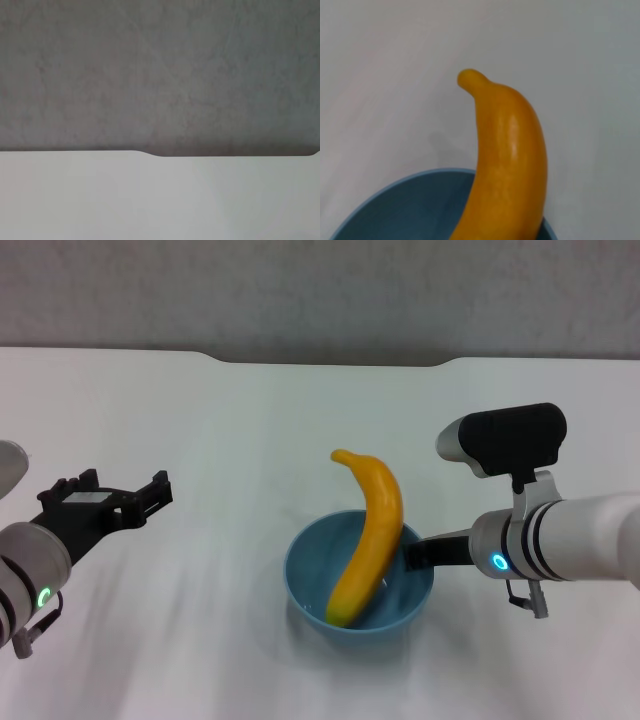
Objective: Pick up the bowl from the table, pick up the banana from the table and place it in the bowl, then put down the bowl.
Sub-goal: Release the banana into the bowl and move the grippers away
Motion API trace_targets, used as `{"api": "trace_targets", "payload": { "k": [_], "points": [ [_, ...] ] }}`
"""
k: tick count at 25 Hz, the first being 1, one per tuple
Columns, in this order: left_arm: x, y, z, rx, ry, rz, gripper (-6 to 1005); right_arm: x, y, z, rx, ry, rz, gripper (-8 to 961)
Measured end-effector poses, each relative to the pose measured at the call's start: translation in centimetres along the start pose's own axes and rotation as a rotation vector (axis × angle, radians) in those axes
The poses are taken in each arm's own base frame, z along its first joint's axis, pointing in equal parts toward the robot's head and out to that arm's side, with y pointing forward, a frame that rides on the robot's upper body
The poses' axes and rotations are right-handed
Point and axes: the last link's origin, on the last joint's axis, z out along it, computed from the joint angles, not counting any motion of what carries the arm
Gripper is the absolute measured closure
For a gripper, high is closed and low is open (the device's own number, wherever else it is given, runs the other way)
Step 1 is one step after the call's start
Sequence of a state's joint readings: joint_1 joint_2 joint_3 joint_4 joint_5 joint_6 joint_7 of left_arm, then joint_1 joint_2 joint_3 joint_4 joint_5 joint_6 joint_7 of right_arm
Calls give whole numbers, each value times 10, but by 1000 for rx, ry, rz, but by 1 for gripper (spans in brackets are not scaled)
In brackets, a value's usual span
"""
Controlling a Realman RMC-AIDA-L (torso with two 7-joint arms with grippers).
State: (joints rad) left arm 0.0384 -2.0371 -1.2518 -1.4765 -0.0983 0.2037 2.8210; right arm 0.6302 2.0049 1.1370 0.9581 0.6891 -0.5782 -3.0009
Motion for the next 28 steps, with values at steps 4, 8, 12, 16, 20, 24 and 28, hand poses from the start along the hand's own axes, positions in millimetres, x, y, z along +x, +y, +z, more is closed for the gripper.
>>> {"api": "trace_targets", "payload": {
  "k": [4,8,12,16,20,24,28],
  "points": [
    [0,0,0,-1,4,-1,99,2,-2,1,12,-10,-21,901],
    [-1,-1,-1,1,2,-3,99,4,0,2,21,-19,-72,900],
    [-2,-1,-1,3,1,-5,99,5,6,3,10,-51,-102,899],
    [-2,-2,-2,5,1,-6,100,6,10,-3,0,-101,-124,768],
    [-2,-4,-4,12,2,-11,100,8,12,-14,3,-149,-154,601],
    [-3,-6,-7,18,10,-18,100,16,10,-30,21,-197,-173,440],
    [-3,-10,-11,22,37,-27,100,20,5,-50,62,-284,-203,249]
  ]
}}
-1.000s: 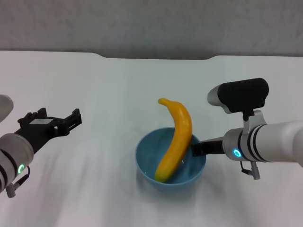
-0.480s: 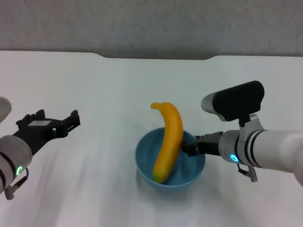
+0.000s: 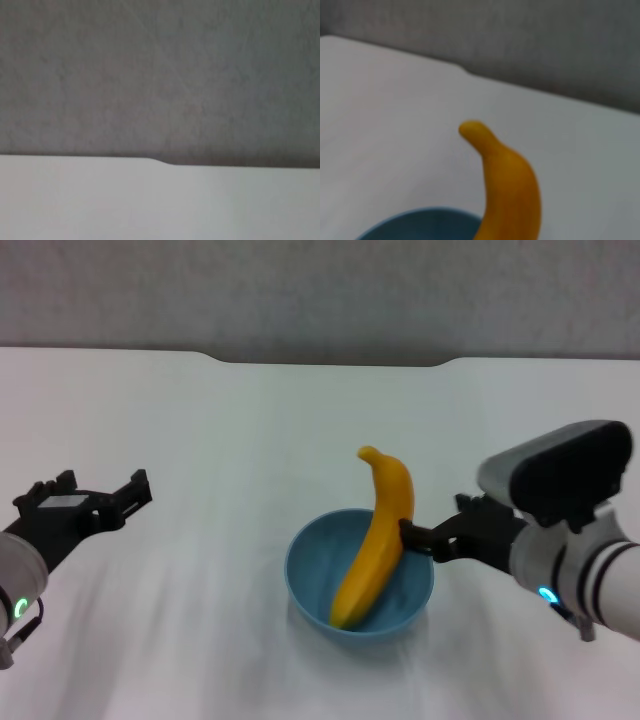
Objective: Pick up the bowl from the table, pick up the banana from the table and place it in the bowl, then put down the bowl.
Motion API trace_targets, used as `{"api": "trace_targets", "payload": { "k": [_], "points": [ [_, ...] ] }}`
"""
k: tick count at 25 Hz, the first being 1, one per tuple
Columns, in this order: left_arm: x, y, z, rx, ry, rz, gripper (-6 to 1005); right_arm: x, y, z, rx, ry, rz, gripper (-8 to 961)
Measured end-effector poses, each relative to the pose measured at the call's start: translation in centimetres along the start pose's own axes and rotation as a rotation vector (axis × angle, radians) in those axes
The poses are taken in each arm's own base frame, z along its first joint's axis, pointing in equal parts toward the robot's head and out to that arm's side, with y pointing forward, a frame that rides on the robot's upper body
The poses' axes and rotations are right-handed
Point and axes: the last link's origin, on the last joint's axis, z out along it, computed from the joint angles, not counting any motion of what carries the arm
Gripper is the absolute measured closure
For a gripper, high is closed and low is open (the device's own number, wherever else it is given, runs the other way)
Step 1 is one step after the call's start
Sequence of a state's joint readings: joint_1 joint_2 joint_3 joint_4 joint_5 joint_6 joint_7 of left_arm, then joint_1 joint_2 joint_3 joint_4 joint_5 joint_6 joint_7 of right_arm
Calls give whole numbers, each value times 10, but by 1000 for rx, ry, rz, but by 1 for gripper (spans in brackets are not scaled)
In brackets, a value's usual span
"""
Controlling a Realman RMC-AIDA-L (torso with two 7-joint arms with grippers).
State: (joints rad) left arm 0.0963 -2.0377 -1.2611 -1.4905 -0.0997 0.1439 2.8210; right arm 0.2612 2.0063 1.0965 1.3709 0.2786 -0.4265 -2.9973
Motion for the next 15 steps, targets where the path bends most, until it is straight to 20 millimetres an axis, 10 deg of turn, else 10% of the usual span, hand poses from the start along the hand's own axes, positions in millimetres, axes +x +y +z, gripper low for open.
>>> {"api": "trace_targets", "payload": {
  "k": [15],
  "points": [
    [-36,-12,-37,-158,508,9,102,43,-31,-52,-6,-702,69,72]
  ]
}}
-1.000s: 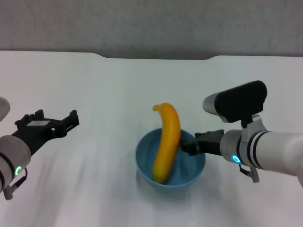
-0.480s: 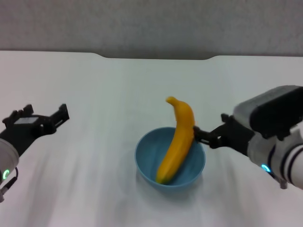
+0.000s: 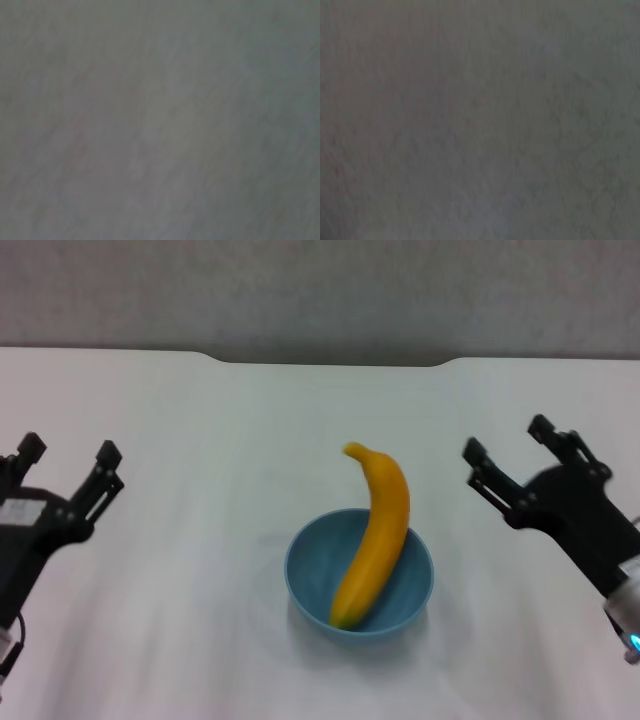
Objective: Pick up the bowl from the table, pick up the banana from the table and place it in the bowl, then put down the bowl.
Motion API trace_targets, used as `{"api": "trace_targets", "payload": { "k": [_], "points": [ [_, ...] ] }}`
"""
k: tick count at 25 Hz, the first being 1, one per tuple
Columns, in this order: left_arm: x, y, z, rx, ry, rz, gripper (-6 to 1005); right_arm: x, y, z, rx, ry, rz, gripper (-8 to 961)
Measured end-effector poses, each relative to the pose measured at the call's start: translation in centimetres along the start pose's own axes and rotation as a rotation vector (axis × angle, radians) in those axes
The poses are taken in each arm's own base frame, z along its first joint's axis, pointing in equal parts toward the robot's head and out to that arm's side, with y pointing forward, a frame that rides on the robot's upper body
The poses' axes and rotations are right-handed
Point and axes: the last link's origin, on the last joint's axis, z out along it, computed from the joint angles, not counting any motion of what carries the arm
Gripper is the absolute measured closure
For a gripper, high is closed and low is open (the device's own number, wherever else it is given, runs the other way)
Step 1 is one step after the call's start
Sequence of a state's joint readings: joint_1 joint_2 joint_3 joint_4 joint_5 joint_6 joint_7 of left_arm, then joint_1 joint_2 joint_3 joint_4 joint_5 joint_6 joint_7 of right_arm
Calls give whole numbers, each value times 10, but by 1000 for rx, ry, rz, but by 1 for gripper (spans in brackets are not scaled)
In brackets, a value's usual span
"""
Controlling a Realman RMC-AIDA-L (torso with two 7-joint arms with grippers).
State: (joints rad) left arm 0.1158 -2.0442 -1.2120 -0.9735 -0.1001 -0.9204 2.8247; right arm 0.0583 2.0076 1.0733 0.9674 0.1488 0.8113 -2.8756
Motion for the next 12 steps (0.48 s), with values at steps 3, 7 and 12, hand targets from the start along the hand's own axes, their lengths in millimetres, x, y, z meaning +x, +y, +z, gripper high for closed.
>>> {"api": "trace_targets", "payload": {
  "k": [3,7,12],
  "points": [
    [-7,1,-4,-56,58,7,102,6,-9,-11,-28,-77,20,72],
    [-15,-3,-7,-59,87,-18,103,11,-21,-23,-10,-135,41,72],
    [-18,-7,-5,-35,93,-40,103,14,-36,-30,36,-153,42,72]
  ]
}}
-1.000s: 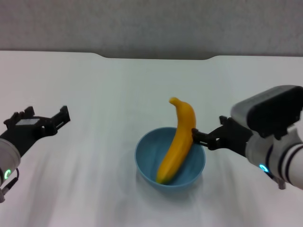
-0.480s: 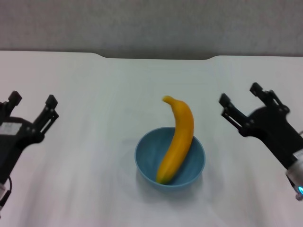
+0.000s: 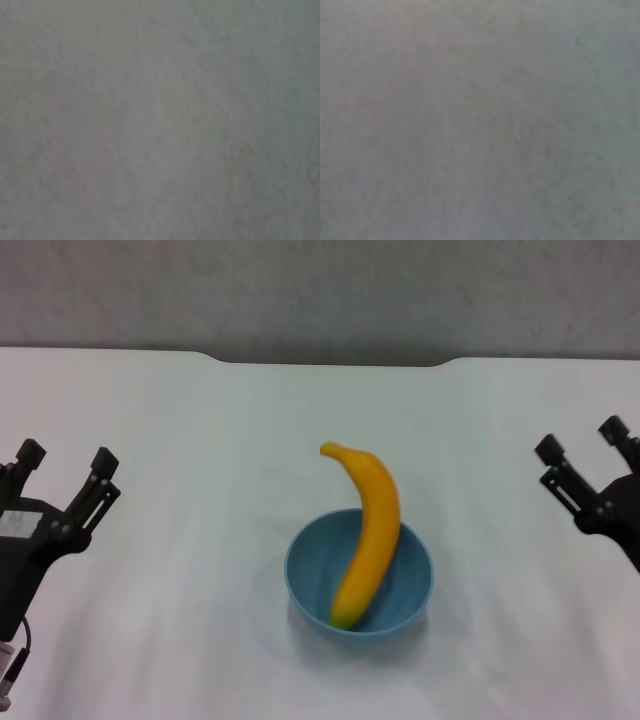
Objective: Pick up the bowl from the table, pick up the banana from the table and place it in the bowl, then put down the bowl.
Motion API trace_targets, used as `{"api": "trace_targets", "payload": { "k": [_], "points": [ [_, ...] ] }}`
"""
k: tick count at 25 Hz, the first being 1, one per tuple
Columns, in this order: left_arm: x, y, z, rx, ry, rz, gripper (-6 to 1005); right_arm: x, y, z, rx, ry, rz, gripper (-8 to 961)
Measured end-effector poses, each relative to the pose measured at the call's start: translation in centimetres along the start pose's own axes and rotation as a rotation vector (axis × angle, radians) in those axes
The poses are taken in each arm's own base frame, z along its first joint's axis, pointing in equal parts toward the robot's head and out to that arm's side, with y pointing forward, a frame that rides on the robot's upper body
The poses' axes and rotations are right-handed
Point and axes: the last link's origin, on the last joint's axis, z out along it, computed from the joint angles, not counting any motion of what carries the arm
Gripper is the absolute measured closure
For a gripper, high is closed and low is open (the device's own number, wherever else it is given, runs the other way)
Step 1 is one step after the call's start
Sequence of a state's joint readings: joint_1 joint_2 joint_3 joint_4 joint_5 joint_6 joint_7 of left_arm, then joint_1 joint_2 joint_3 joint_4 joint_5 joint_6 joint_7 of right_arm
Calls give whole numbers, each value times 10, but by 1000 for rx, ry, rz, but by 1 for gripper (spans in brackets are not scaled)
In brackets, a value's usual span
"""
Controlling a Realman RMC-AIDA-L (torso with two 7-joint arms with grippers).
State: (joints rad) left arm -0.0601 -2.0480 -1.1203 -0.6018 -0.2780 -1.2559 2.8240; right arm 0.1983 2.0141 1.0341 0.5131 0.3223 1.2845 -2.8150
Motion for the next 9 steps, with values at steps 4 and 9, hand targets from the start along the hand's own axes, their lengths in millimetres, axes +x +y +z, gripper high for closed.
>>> {"api": "trace_targets", "payload": {
  "k": [4,9],
  "points": [
    [0,-2,0,-3,7,11,103,1,-2,3,-6,-7,-8,72],
    [1,-2,8,-20,18,12,103,-1,1,8,-25,-19,-14,72]
  ]
}}
